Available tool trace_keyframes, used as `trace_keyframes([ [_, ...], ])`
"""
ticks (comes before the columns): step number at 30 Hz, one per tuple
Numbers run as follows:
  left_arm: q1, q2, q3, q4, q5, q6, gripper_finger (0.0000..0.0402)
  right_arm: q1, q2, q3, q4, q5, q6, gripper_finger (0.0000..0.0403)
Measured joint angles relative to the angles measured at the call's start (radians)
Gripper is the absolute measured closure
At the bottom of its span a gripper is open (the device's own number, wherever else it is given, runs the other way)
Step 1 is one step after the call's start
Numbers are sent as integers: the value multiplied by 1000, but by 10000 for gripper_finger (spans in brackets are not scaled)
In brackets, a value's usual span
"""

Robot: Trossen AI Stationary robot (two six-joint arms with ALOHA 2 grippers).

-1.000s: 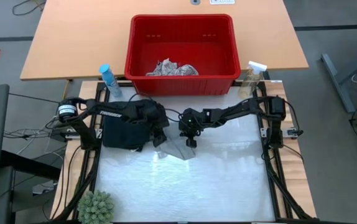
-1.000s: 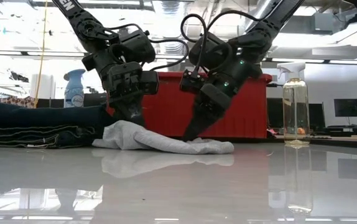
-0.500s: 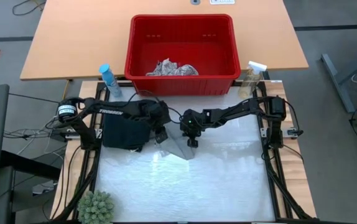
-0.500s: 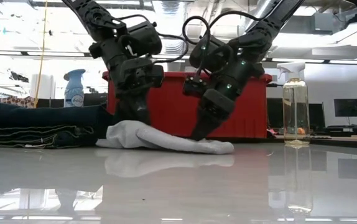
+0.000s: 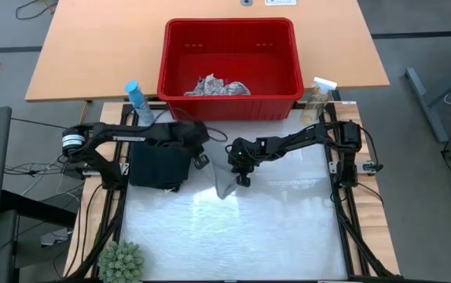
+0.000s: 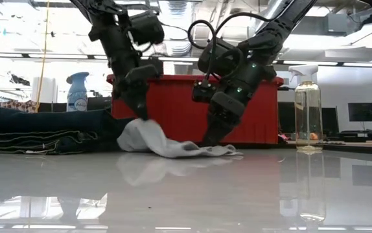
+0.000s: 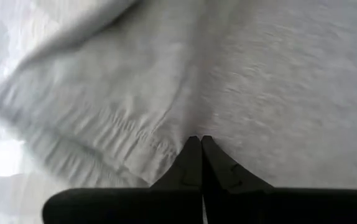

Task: Fold Laundry from Bin
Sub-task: Fold the gray shorts

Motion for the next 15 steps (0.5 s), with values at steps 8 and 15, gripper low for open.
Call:
trace_keyframes([
  [8,85,-20,1,147,-48,52,401,40,-2,-30,-9,-5,1,384],
  [15,129,95,0,233,67,59,401,80,-1,-43,-6,-3,40,383],
])
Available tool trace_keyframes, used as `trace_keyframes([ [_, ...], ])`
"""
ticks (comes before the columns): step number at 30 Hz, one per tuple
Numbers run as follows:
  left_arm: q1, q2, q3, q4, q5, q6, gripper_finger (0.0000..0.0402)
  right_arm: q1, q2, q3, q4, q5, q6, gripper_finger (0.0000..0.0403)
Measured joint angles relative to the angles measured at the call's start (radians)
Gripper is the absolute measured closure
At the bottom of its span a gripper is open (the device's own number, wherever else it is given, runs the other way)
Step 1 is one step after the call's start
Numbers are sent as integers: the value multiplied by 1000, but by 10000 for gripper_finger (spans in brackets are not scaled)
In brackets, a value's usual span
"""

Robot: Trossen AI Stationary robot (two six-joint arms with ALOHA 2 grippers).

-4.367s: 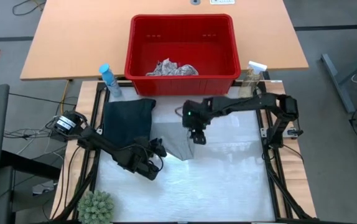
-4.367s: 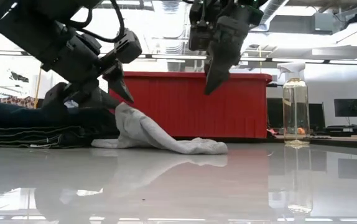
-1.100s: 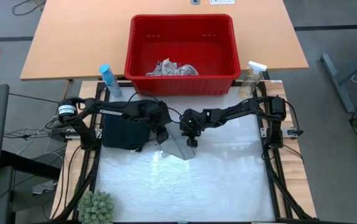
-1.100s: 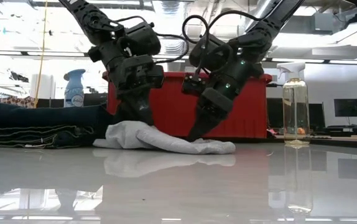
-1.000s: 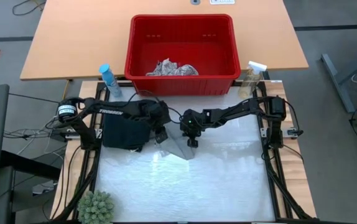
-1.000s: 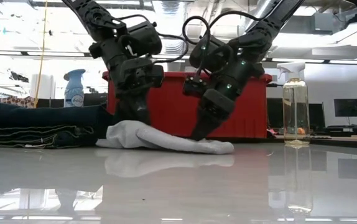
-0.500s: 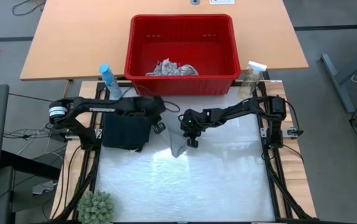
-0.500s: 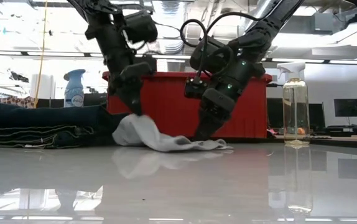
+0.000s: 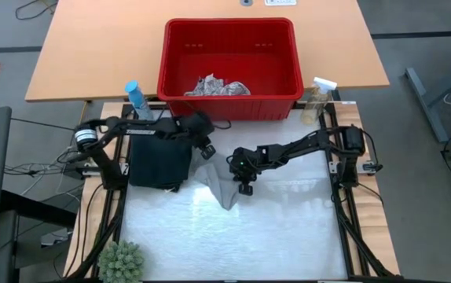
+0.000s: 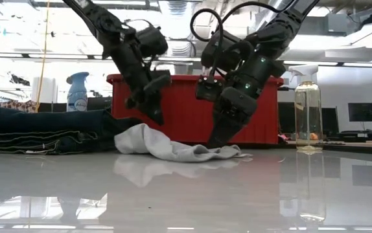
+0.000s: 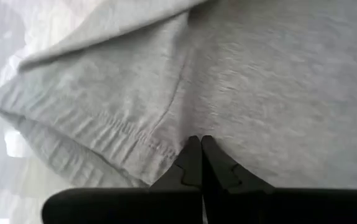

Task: Fold Laundry from Bin
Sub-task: Fold the gray shorts

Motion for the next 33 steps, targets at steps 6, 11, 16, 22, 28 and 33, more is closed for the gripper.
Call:
trace_keyframes([
  [6,6,30,-1,19,128,43,401,-1,1,0,2,-22,47,381],
  [11,20,-30,1,45,427,236,398,-3,2,-1,4,-26,35,380],
  [16,65,-29,0,-33,635,365,360,-3,3,-2,13,-27,37,380],
  [22,72,8,0,-23,697,406,268,-1,3,-2,30,-28,39,380],
  [28,34,60,-1,-57,633,453,183,-1,3,-2,37,-35,41,379],
  [33,13,102,-1,-64,557,449,160,-1,3,-2,41,-35,41,379],
])
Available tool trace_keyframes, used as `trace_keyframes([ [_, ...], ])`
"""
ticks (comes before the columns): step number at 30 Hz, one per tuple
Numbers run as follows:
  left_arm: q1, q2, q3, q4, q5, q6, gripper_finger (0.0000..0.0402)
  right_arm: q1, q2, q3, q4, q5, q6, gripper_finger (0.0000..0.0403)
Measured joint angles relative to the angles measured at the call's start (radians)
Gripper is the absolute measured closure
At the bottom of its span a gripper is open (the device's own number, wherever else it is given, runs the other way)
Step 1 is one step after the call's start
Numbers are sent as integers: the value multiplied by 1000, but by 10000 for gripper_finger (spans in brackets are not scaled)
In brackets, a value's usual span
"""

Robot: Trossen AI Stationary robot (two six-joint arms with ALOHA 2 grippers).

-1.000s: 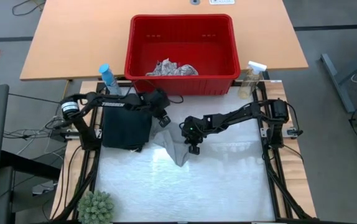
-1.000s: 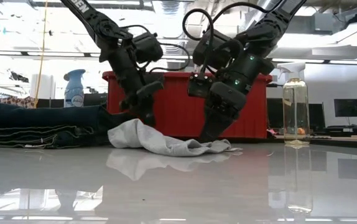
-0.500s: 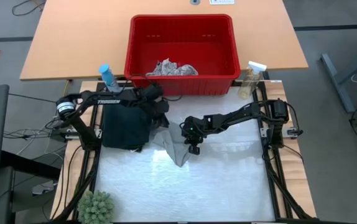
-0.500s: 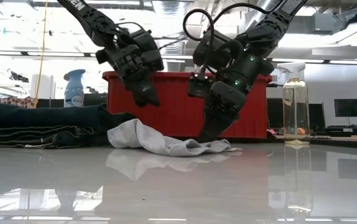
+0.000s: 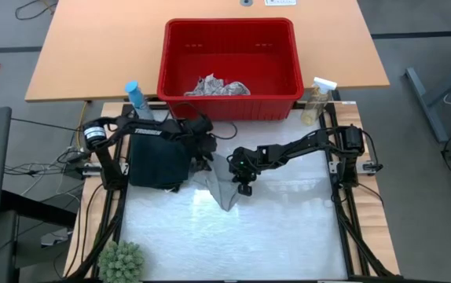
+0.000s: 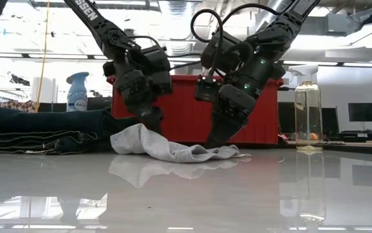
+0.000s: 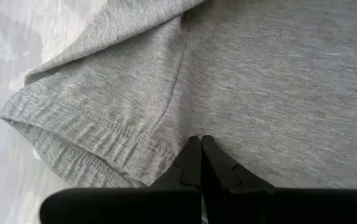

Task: Fold Laundry from Bin
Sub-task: Fold the gray shorts

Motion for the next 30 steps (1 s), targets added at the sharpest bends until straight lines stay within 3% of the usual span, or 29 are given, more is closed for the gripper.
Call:
trace_keyframes([
  [8,-2,33,0,-50,36,-27,159,-1,0,0,1,-1,-1,379],
  [12,-5,44,1,-50,54,-70,177,-2,0,0,3,-1,-1,379],
  [16,-5,49,1,-45,62,-122,234,-2,0,0,2,-2,-1,379],
  [23,-3,49,1,-14,38,-142,386,-2,0,0,1,-1,-1,379],
  [30,2,49,79,-48,-23,-189,401,-2,0,0,-3,-1,6,379],
])
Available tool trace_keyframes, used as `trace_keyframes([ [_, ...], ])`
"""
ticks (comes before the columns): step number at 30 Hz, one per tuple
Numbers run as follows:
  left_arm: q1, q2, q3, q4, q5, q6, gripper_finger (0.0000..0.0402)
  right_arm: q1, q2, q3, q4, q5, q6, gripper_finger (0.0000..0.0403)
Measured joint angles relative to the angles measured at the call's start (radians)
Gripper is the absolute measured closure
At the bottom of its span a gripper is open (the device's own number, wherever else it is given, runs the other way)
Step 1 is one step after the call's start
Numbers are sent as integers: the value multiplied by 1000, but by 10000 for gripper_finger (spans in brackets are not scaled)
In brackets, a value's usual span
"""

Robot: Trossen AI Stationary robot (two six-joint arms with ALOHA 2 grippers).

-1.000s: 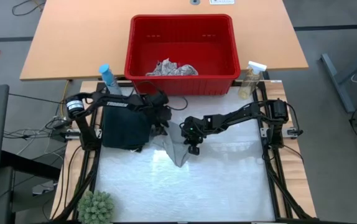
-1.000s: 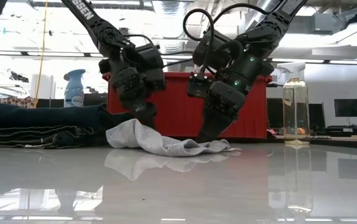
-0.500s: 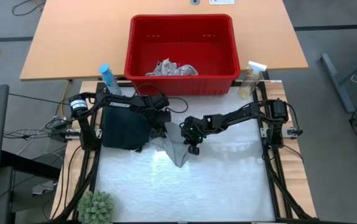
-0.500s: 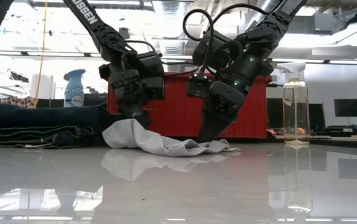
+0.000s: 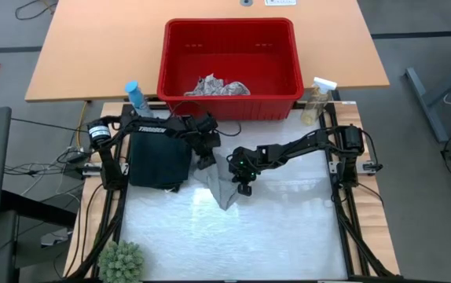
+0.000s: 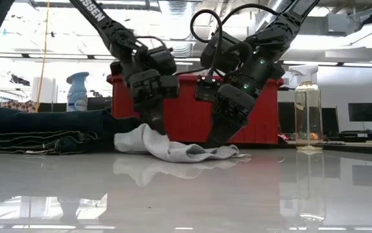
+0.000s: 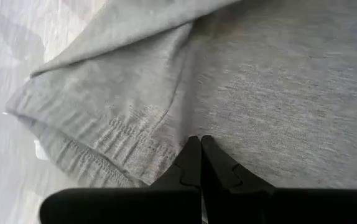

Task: Fold Laundry from Bin
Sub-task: Fold the gray shorts

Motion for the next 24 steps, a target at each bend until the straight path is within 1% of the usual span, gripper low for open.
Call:
trace_keyframes([
  [2,4,0,46,-38,-50,10,401,0,0,0,-3,0,5,379],
  [6,21,0,122,-95,-212,76,401,0,0,0,-11,-9,18,379],
  [9,42,0,138,-105,-287,103,401,0,0,1,-15,-9,19,381],
  [11,63,0,136,-117,-291,102,401,0,0,1,-16,-10,18,381],
  [15,89,0,91,-72,-285,65,401,0,0,1,-17,-12,19,380],
  [21,92,12,34,-69,-283,45,401,-8,0,0,-17,-14,44,378],
  [24,90,13,25,-52,-296,54,401,-13,-11,0,-27,-14,71,368],
])
